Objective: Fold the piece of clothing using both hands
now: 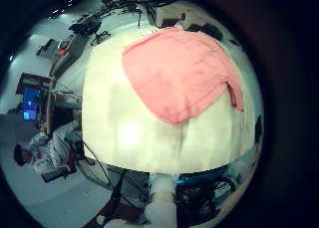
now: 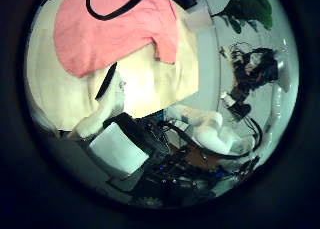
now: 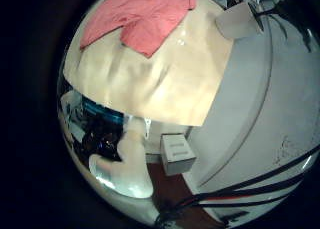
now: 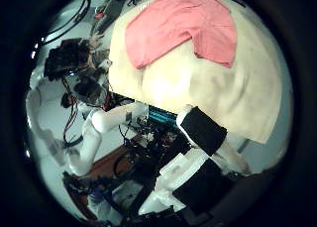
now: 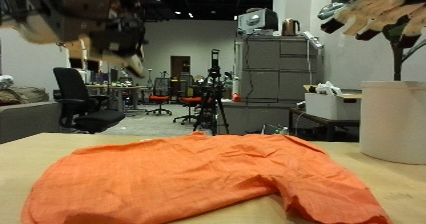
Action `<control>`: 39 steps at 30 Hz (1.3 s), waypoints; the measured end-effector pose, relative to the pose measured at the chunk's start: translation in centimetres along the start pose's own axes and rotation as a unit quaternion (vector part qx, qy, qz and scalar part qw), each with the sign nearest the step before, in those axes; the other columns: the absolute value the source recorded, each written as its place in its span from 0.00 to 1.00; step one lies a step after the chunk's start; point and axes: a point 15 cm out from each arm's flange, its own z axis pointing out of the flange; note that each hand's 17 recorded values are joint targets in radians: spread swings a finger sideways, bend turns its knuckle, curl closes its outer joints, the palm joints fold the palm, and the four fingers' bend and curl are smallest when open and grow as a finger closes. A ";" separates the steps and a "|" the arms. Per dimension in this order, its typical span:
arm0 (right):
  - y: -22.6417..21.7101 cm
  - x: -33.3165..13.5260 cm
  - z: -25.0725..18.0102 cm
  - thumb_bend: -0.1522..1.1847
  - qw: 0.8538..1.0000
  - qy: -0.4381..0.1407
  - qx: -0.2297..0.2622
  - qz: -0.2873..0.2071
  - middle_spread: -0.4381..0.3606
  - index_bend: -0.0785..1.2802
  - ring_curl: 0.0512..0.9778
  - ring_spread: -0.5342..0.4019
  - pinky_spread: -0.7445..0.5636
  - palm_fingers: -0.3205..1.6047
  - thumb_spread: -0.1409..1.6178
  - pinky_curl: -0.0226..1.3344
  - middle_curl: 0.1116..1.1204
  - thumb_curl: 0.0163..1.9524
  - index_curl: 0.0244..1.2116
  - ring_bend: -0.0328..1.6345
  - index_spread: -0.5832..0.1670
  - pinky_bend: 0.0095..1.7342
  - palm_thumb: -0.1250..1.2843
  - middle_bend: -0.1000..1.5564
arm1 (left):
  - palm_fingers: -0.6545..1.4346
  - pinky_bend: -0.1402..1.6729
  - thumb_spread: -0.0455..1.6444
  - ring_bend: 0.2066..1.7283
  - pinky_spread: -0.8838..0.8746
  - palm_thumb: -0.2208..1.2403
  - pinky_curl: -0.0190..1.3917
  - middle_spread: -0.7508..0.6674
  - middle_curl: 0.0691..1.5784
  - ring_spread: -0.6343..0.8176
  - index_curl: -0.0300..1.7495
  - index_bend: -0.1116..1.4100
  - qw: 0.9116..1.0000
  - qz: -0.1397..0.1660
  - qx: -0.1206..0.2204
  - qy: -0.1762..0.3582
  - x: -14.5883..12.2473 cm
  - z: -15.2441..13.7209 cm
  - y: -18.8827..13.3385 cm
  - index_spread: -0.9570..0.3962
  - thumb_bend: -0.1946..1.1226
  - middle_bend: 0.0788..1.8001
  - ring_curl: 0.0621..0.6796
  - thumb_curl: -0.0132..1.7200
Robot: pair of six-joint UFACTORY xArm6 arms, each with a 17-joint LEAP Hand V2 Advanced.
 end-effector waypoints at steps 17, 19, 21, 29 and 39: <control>-0.2 -0.4 0.3 0.11 1.000 0.001 -0.006 -0.007 0.64 0.19 0.20 0.84 0.90 0.28 0.82 0.24 0.18 0.14 0.24 0.22 0.34 0.17 0.53 0.17 | 0.39 0.22 0.63 0.20 0.72 0.40 0.23 0.60 0.18 0.73 0.19 0.16 0.992 0.076 -0.072 -0.065 -0.8 11.3 -1.6 0.76 0.12 0.07 0.28 0.18; -0.2 -0.3 0.3 0.11 1.000 0.001 -0.006 -0.004 0.65 0.19 0.20 0.84 0.90 0.28 0.82 0.24 0.18 0.14 0.24 0.22 0.34 0.16 0.53 0.17 | 0.38 0.22 0.63 0.21 0.71 0.39 0.23 0.60 0.18 0.71 0.19 0.17 0.991 0.077 -0.081 -0.069 -1.0 11.9 -1.5 0.76 0.12 0.06 0.28 0.18; -0.2 -0.2 0.3 0.11 1.000 0.000 -0.006 -0.001 0.65 0.19 0.20 0.84 0.90 0.28 0.82 0.24 0.18 0.14 0.24 0.22 0.35 0.17 0.54 0.17 | 0.38 0.22 0.62 0.21 0.71 0.39 0.23 0.59 0.19 0.70 0.18 0.17 0.990 0.077 -0.094 -0.074 -1.2 12.7 -1.4 0.76 0.12 0.08 0.29 0.18; -0.2 -0.2 0.3 0.10 1.000 0.000 -0.007 -0.001 0.66 0.19 0.20 0.84 0.90 0.28 0.82 0.24 0.18 0.15 0.24 0.22 0.35 0.16 0.54 0.17 | 0.39 0.22 0.60 0.19 0.69 0.40 0.23 0.60 0.20 0.69 0.18 0.18 0.984 0.064 -0.126 -0.106 -2.7 13.9 -1.6 0.78 0.13 0.10 0.26 0.19; -0.1 -0.2 0.3 0.10 1.000 0.000 -0.007 0.000 0.66 0.19 0.20 0.84 0.90 0.28 0.82 0.24 0.19 0.14 0.24 0.22 0.35 0.16 0.54 0.17 | 0.66 0.34 0.61 0.23 0.38 0.56 0.26 0.35 0.23 0.38 0.19 0.17 0.975 0.058 -0.173 -0.128 -3.7 13.7 -0.6 0.61 0.15 0.21 0.25 0.21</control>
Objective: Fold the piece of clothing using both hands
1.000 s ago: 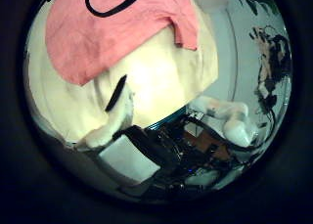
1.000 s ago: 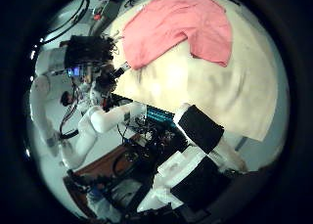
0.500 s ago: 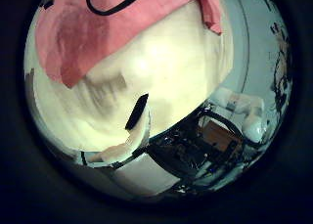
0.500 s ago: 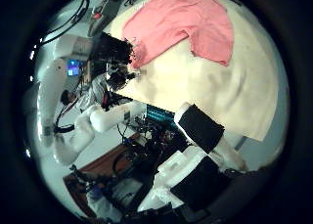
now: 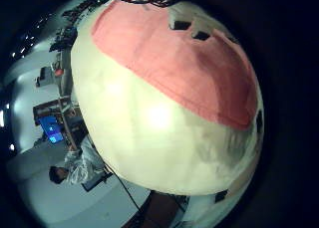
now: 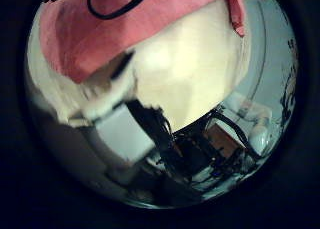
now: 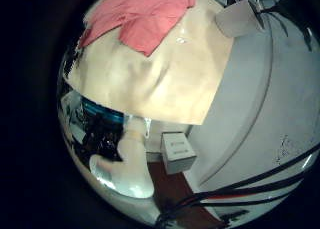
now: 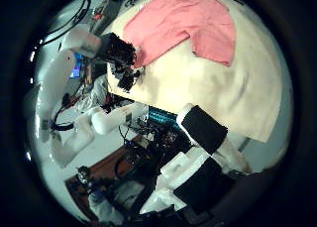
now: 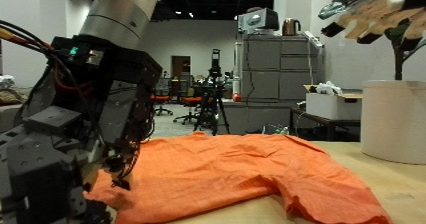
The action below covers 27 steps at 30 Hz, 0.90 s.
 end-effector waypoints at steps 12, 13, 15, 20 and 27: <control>0.4 0.6 -0.2 0.10 1.000 -0.001 -0.001 0.011 0.65 0.18 0.20 0.82 0.89 0.30 0.82 0.24 0.19 0.14 0.24 0.22 0.35 0.17 0.54 0.18 | 0.91 0.54 0.61 0.29 0.10 0.79 0.32 0.14 0.28 0.08 0.23 0.27 0.999 0.010 -0.032 -0.010 -0.7 0.0 1.2 0.37 0.21 0.30 0.32 0.31; 0.5 0.7 -0.2 0.10 1.000 0.000 -0.002 0.012 0.65 0.18 0.20 0.82 0.89 0.30 0.82 0.24 0.20 0.14 0.24 0.22 0.35 0.17 0.54 0.18 | 0.91 0.54 0.61 0.29 0.10 0.78 0.33 0.13 0.29 0.06 0.24 0.30 0.999 0.012 -0.034 -0.010 -0.8 -0.2 1.3 0.36 0.20 0.31 0.32 0.32; 0.6 1.0 -0.2 0.10 1.000 0.004 0.000 0.015 0.60 0.17 0.20 0.82 0.88 0.31 0.82 0.24 0.20 0.14 0.23 0.23 0.35 0.17 0.54 0.19 | 0.92 0.54 0.61 0.32 0.09 0.77 0.32 0.12 0.29 0.04 0.26 0.37 0.999 0.020 -0.038 -0.010 -0.8 -0.2 1.5 0.33 0.19 0.32 0.35 0.33; 0.7 1.1 -0.4 0.10 1.000 0.004 0.003 0.019 0.53 0.18 0.20 0.81 0.88 0.31 0.82 0.24 0.21 0.14 0.23 0.24 0.34 0.17 0.54 0.19 | 0.93 0.54 0.62 0.35 0.08 0.74 0.32 0.14 0.34 0.03 0.30 0.44 0.997 0.028 -0.067 -0.010 -1.3 -0.7 2.9 0.29 0.17 0.45 0.41 0.37; 0.8 1.3 -0.5 0.10 1.000 0.004 0.005 0.022 0.49 0.18 0.20 0.80 0.88 0.32 0.82 0.24 0.21 0.14 0.22 0.25 0.34 0.17 0.54 0.19 | 0.90 0.56 0.64 0.39 0.07 0.73 0.34 0.17 0.36 0.02 0.34 0.49 0.996 0.027 -0.087 -0.009 -2.7 -2.0 4.5 0.29 0.18 0.51 0.48 0.43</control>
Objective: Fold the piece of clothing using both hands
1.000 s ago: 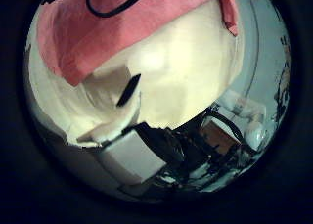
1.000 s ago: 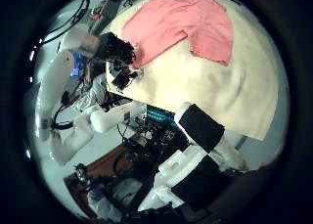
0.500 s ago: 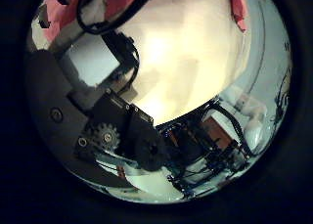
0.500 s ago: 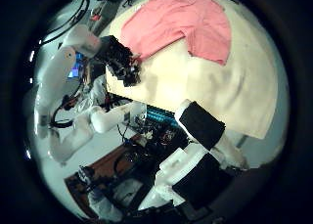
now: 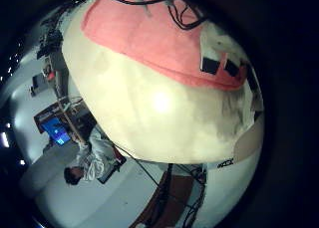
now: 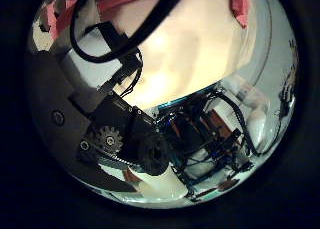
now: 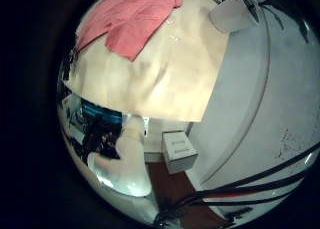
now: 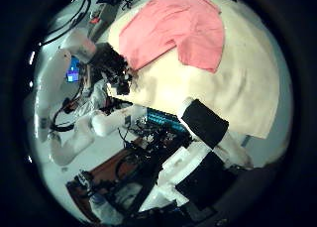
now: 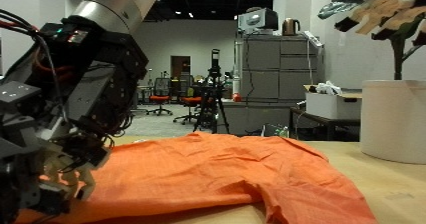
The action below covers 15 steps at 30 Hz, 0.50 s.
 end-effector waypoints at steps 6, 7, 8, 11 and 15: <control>0.0 0.0 0.0 0.10 1.000 0.000 0.000 0.000 0.48 0.18 0.20 0.80 0.88 0.32 0.82 0.23 0.22 0.14 0.22 0.25 0.35 0.16 0.54 0.19 | 0.68 0.58 0.69 0.41 0.08 0.73 0.36 0.17 0.35 0.05 0.33 0.35 0.999 -0.016 0.044 0.002 -0.7 -1.7 0.7 0.32 0.20 0.46 0.54 0.46; 0.0 0.0 0.0 0.10 1.000 0.000 0.000 0.000 0.48 0.18 0.20 0.80 0.88 0.32 0.82 0.23 0.22 0.14 0.22 0.25 0.35 0.16 0.54 0.19 | 0.62 0.58 0.69 0.42 0.09 0.70 0.37 0.18 0.35 0.07 0.33 0.32 0.999 -0.018 0.049 0.003 -0.8 -1.9 0.8 0.35 0.17 0.44 0.57 0.45; 0.0 0.0 0.0 0.10 1.000 0.000 0.000 -0.001 0.50 0.18 0.19 0.79 0.88 0.32 0.82 0.23 0.22 0.14 0.22 0.25 0.35 0.16 0.54 0.19 | 0.53 0.58 0.68 0.40 0.12 0.63 0.38 0.22 0.34 0.12 0.33 0.29 0.998 -0.023 0.060 0.004 -1.0 -2.1 0.9 0.40 0.12 0.37 0.57 0.43; 0.0 0.0 0.0 0.10 1.000 0.000 -0.001 0.000 0.51 0.18 0.19 0.79 0.88 0.32 0.82 0.23 0.22 0.14 0.22 0.25 0.34 0.16 0.54 0.19 | 0.43 0.55 0.66 0.39 0.18 0.51 0.37 0.32 0.28 0.23 0.31 0.24 0.997 -0.029 0.077 0.009 -1.6 -2.2 1.0 0.49 0.09 0.24 0.52 0.37; -0.1 0.1 0.0 0.10 1.000 0.000 -0.001 0.002 0.54 0.18 0.19 0.79 0.88 0.32 0.82 0.23 0.23 0.14 0.22 0.25 0.34 0.16 0.54 0.19 | 0.34 0.47 0.64 0.35 0.32 0.42 0.35 0.44 0.25 0.37 0.30 0.23 0.996 -0.036 0.082 0.014 -2.1 -1.8 1.8 0.59 0.09 0.18 0.49 0.31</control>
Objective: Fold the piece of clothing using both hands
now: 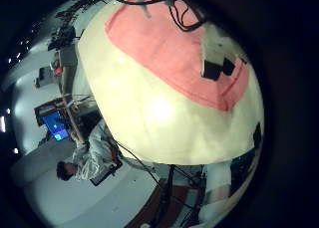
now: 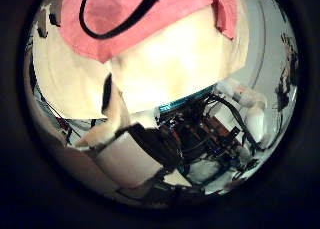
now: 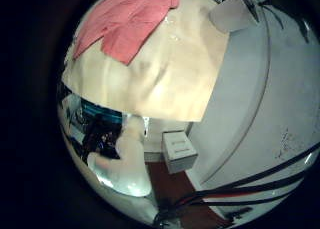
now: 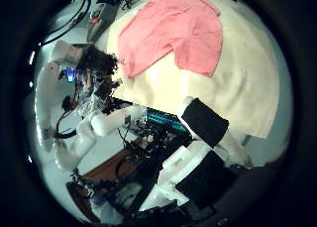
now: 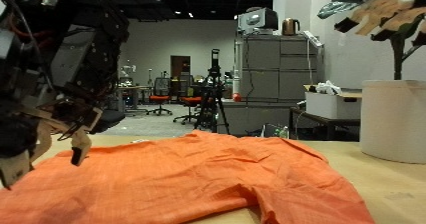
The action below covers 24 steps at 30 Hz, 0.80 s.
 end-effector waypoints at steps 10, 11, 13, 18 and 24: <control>0.0 -0.1 0.1 0.10 1.000 0.000 -0.001 -0.001 0.52 0.18 0.19 0.79 0.88 0.32 0.82 0.23 0.23 0.14 0.22 0.25 0.34 0.16 0.54 0.19 | 0.32 0.36 0.57 0.26 0.60 0.33 0.27 0.64 0.20 0.61 0.26 0.18 1.000 -0.007 0.004 0.007 1.0 3.6 0.3 0.75 0.12 0.13 0.35 0.24; 0.0 -0.1 0.0 0.10 1.000 0.000 -0.001 -0.001 0.52 0.18 0.19 0.79 0.88 0.32 0.82 0.23 0.23 0.14 0.22 0.25 0.34 0.16 0.54 0.19 | 0.32 0.36 0.57 0.26 0.60 0.33 0.27 0.64 0.20 0.62 0.26 0.18 1.000 -0.008 0.008 0.009 1.2 4.0 0.1 0.75 0.12 0.13 0.34 0.24; 0.0 -0.1 0.0 0.10 1.000 0.000 -0.001 -0.001 0.52 0.18 0.18 0.79 0.88 0.32 0.82 0.23 0.23 0.14 0.22 0.25 0.34 0.16 0.54 0.19 | 0.33 0.34 0.56 0.24 0.63 0.33 0.25 0.62 0.21 0.63 0.24 0.17 1.000 -0.009 0.008 0.011 1.5 4.8 -0.3 0.76 0.12 0.16 0.32 0.23; 0.0 -0.1 0.1 0.10 1.000 0.000 -0.002 -0.001 0.55 0.18 0.18 0.79 0.88 0.32 0.82 0.23 0.23 0.14 0.22 0.25 0.34 0.16 0.54 0.19 | 0.35 0.32 0.55 0.23 0.64 0.34 0.24 0.61 0.20 0.64 0.23 0.18 1.000 -0.010 -0.008 0.011 2.1 6.1 -0.9 0.78 0.12 0.15 0.31 0.22; -0.3 0.0 0.3 0.10 1.000 -0.001 -0.005 0.000 0.56 0.18 0.18 0.79 0.88 0.32 0.82 0.23 0.23 0.14 0.22 0.26 0.34 0.16 0.54 0.19 | 0.50 0.32 0.55 0.23 0.55 0.37 0.23 0.52 0.21 0.55 0.23 0.19 1.000 -0.015 -0.026 0.007 2.2 6.3 -1.3 0.73 0.13 0.20 0.27 0.21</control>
